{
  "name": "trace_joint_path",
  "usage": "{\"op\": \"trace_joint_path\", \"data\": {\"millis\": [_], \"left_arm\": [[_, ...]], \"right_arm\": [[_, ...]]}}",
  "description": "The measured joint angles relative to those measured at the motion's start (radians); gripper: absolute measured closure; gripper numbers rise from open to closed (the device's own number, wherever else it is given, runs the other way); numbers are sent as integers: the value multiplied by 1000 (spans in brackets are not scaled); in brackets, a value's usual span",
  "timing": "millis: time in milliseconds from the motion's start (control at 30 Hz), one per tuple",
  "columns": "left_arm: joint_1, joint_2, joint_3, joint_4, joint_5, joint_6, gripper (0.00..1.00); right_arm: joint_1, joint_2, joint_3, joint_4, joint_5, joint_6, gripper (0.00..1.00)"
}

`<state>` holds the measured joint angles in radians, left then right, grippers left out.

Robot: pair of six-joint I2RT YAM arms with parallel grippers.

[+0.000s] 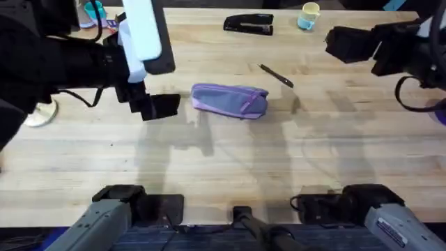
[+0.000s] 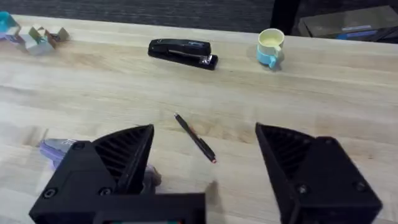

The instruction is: Unzip the bag, pick up the pens from the table one at a time and place them inside, then zip the bag closed.

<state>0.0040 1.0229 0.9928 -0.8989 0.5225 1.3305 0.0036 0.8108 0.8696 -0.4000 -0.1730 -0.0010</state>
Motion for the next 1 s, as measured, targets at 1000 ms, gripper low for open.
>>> {"op": "trace_joint_path", "data": {"millis": [1000], "left_arm": [[0,574,3,228,269,6,8]], "right_arm": [[0,0,1,-191,-8,153,6]]}}
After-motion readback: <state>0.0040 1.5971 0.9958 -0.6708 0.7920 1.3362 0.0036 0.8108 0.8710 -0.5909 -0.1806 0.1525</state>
